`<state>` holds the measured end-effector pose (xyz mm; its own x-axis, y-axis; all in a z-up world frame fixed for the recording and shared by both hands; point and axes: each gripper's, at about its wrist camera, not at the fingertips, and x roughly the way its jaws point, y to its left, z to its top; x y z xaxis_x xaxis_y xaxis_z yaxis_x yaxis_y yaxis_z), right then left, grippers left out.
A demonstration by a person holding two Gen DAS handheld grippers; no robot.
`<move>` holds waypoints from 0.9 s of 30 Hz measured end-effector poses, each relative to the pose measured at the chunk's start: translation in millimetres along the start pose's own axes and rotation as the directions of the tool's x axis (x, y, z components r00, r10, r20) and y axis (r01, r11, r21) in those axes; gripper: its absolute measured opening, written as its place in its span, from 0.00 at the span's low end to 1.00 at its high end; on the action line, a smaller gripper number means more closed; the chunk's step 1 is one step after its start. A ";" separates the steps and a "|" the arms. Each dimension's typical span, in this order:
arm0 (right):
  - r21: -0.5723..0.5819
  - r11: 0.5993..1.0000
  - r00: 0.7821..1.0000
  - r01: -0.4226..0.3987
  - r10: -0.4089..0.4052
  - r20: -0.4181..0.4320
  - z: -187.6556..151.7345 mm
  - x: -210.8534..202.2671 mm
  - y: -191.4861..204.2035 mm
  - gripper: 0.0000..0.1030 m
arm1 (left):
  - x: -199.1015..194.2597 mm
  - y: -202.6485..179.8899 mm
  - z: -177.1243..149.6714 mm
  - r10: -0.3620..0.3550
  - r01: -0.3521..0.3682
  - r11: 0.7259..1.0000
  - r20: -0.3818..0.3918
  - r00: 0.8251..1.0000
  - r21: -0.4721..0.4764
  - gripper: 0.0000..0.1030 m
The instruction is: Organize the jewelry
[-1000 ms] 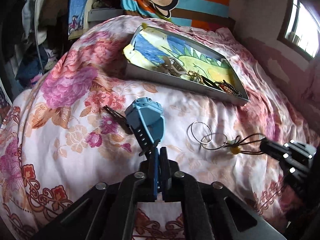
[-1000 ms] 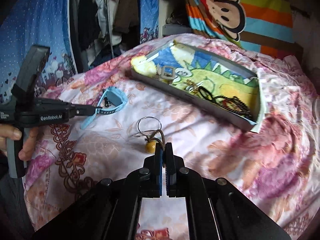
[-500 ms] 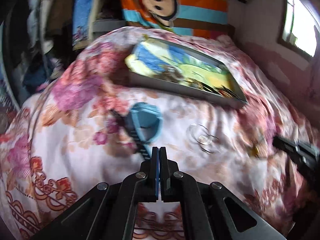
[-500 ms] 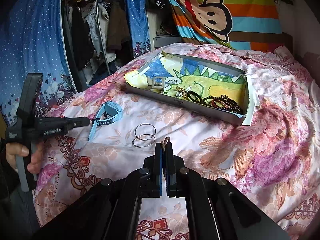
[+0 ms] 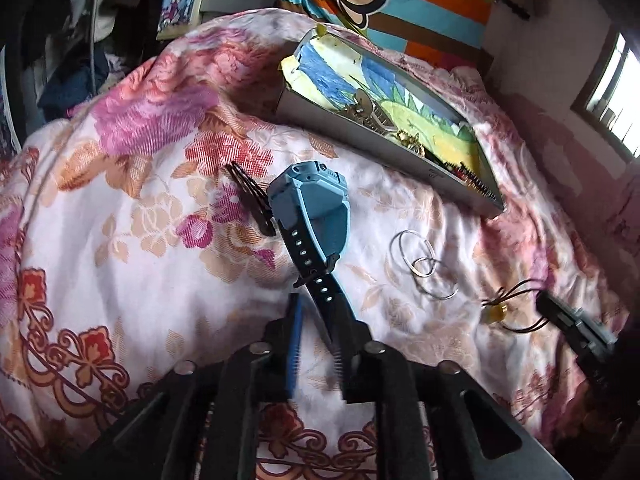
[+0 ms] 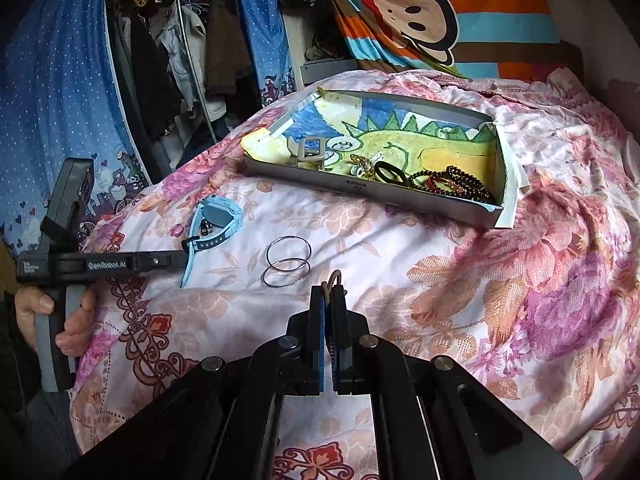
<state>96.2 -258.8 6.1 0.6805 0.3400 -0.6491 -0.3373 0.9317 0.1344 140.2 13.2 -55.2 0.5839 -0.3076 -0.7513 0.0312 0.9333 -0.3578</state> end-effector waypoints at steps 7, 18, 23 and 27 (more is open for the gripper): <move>-0.016 1.000 1.000 0.001 -0.001 -0.008 -3.9 2.5 4.3 0.03 | -1.3 1.1 -0.9 -0.071 0.072 0.996 0.013 0.997 -0.046 0.62; -0.029 1.000 0.999 0.010 -0.011 -0.031 -9.4 8.4 8.4 0.03 | 16.3 -5.2 2.2 0.010 -0.009 1.000 -0.044 0.999 0.016 0.24; -0.022 1.000 1.000 0.004 -0.005 -0.028 -9.1 8.0 7.4 0.03 | 10.7 -9.8 -0.1 0.052 -0.051 0.997 -0.025 0.998 0.057 0.04; 0.003 1.000 1.000 -0.009 0.009 -0.002 -5.7 2.9 2.0 0.03 | -7.5 -18.6 -0.1 0.053 -0.055 0.995 0.023 0.998 0.089 0.03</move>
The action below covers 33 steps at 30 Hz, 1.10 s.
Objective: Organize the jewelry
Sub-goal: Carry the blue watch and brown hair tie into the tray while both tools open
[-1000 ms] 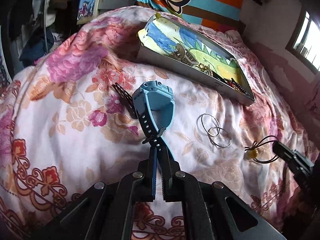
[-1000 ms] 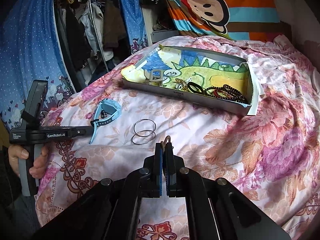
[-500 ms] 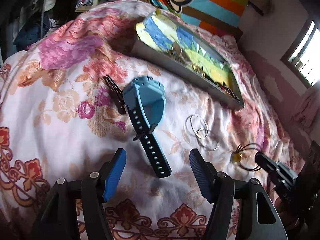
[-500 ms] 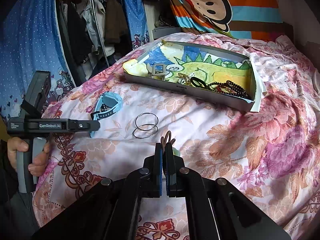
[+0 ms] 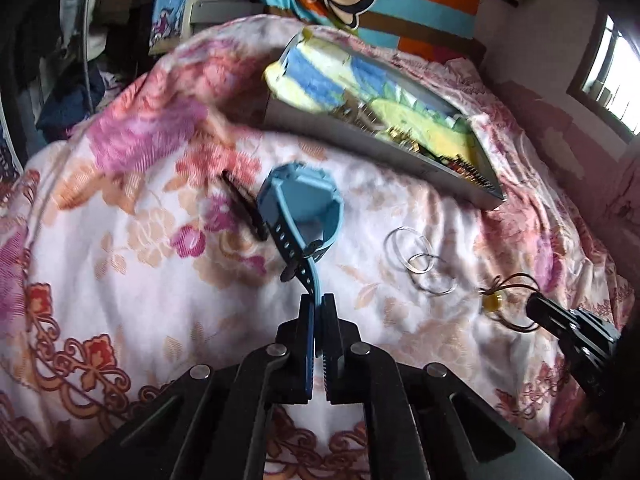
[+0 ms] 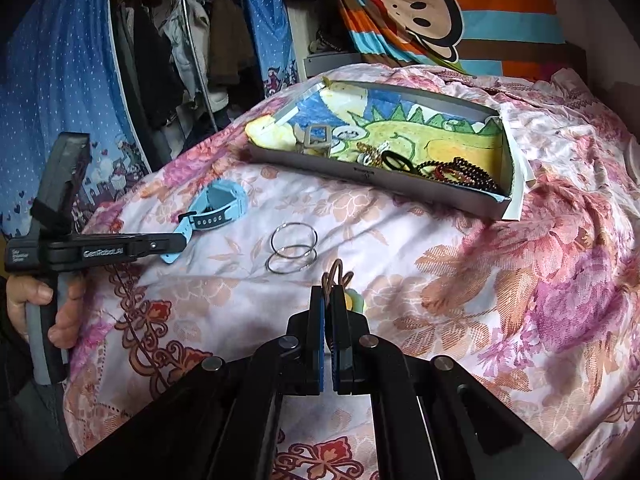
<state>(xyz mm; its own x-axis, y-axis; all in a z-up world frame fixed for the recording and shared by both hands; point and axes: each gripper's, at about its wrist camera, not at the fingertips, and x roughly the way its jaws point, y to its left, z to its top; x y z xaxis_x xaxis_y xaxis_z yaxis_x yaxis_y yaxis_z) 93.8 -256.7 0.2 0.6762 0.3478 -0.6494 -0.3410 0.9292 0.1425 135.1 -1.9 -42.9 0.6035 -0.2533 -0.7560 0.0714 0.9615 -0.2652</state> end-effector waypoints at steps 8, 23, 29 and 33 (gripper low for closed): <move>-0.003 1.000 0.998 -0.014 0.015 0.066 24.5 -11.8 -8.9 0.03 | -32.8 -30.1 24.0 -0.036 0.037 0.998 -0.004 0.999 0.048 0.03; 0.179 0.974 0.986 -0.139 0.119 0.117 96.9 28.8 -92.2 0.03 | -47.1 -99.5 118.2 -0.061 0.057 0.994 0.045 0.997 0.088 0.03; 0.207 0.966 0.977 -0.156 0.120 0.179 108.7 45.1 -112.9 0.03 | -21.0 -128.0 160.6 -0.094 0.088 0.994 0.090 0.991 0.071 0.03; 0.223 0.964 0.973 -0.144 0.097 0.209 108.8 58.1 -130.9 0.03 | 5.7 -141.5 181.0 -0.091 0.083 0.994 0.119 0.989 0.066 0.03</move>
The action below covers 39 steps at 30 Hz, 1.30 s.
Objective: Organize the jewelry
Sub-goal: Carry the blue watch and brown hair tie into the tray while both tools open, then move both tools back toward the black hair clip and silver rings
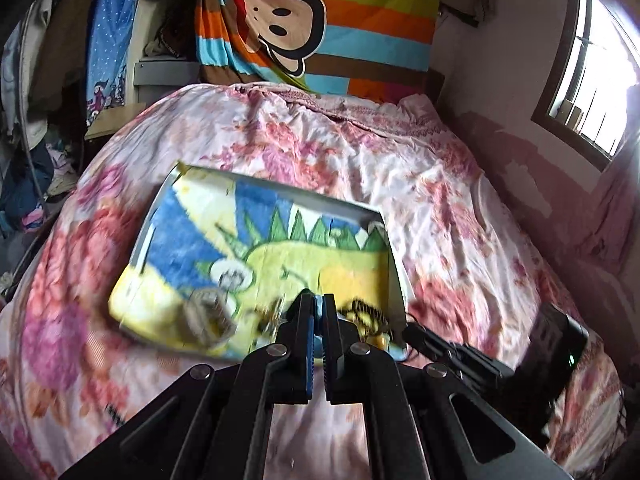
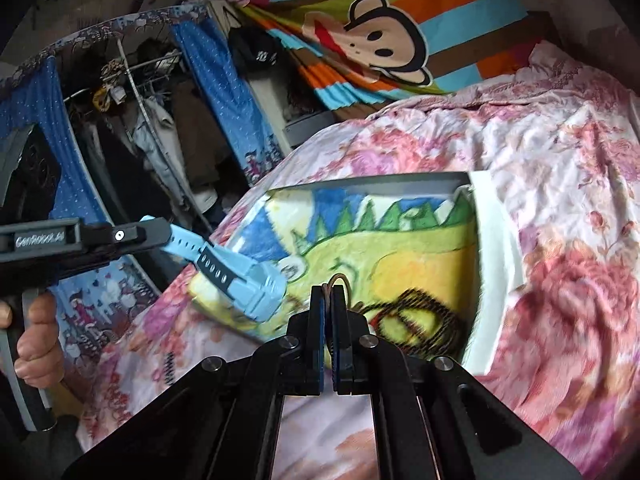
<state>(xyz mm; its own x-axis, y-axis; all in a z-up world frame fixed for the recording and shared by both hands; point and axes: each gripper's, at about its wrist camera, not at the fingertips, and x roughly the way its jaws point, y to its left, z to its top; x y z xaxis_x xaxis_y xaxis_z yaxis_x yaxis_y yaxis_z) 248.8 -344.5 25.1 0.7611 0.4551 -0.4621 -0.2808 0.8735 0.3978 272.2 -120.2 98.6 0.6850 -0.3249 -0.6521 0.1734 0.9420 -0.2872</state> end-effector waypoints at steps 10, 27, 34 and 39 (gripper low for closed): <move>0.011 0.993 0.991 0.120 -0.119 -0.061 -23.1 49.0 -40.1 0.03 | 70.3 15.2 -11.5 -0.032 0.030 0.998 -0.033 0.999 -0.060 0.04; -0.041 0.970 0.970 0.240 -0.241 -0.013 -14.6 22.1 -30.2 0.59 | 53.9 36.5 -25.4 0.073 -0.073 0.989 -0.006 0.997 -0.131 0.82; -0.035 0.960 0.958 0.278 -0.274 0.080 -9.9 -19.0 -7.9 0.80 | 14.0 34.0 -32.3 0.128 -0.120 0.986 0.060 0.990 -0.120 0.91; -0.080 0.954 0.949 0.290 -0.275 0.155 -7.8 -50.3 23.7 0.91 | -27.3 28.4 -42.4 0.163 -0.151 0.985 0.167 0.972 -0.086 0.98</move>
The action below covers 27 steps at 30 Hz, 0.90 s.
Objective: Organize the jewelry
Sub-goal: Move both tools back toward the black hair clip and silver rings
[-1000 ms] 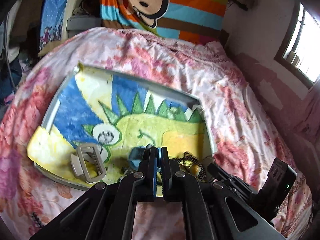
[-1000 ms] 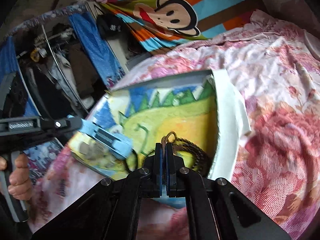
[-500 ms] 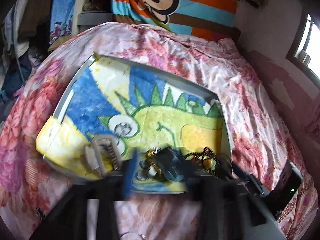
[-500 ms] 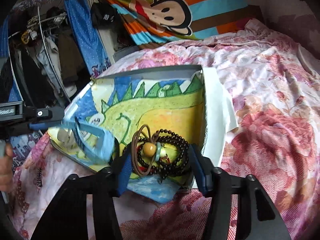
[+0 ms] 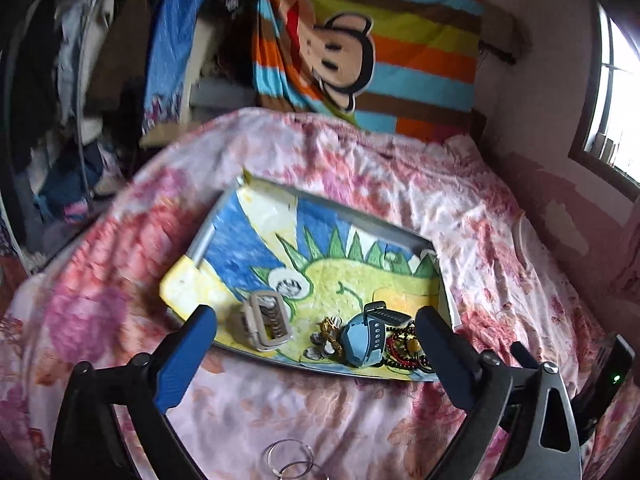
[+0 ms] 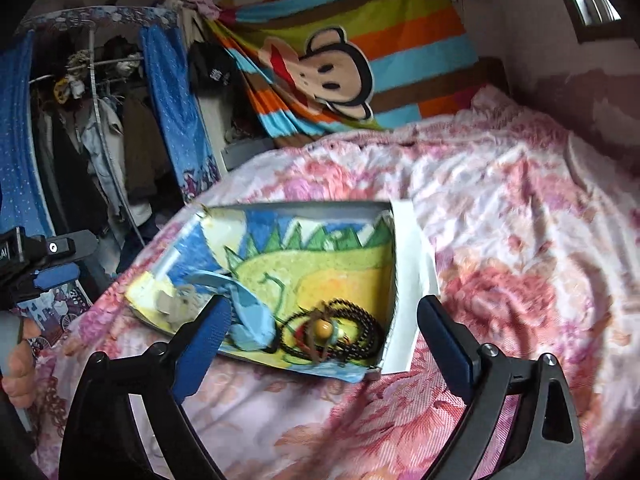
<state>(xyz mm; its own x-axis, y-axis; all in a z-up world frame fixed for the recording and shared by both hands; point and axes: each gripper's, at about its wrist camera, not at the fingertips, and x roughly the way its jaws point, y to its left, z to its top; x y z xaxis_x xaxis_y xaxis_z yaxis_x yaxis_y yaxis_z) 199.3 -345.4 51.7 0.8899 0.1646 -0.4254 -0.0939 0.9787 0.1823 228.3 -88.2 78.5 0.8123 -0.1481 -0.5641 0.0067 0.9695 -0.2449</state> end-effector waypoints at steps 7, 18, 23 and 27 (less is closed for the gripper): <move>-0.055 0.998 0.996 0.014 -0.009 0.094 7.1 -56.8 31.4 0.98 | -57.9 3.1 -9.8 0.031 -0.038 0.997 0.106 0.994 0.073 0.99; -0.097 0.994 0.987 0.055 -0.039 0.154 -9.3 -123.8 63.8 0.98 | -123.7 40.0 -35.3 0.066 -0.081 0.994 0.200 0.978 0.070 1.00; -0.139 0.987 0.985 0.086 -0.063 0.162 -26.3 -142.5 79.6 0.98 | -139.3 58.3 -55.2 0.071 -0.085 0.995 0.216 0.974 0.056 1.00; -0.155 0.983 0.988 0.100 -0.080 0.134 -43.7 -151.6 85.2 0.98 | -141.3 70.2 -70.5 0.072 -0.085 0.995 0.211 0.975 0.054 1.00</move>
<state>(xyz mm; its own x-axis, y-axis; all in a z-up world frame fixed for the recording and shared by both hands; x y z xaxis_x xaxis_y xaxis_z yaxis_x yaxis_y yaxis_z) 37.0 -281.6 93.0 0.9464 0.0683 -0.3156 -0.0723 0.9974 -0.0008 72.9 -12.9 85.4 0.9153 -0.0338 -0.4013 -0.0309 0.9876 -0.1537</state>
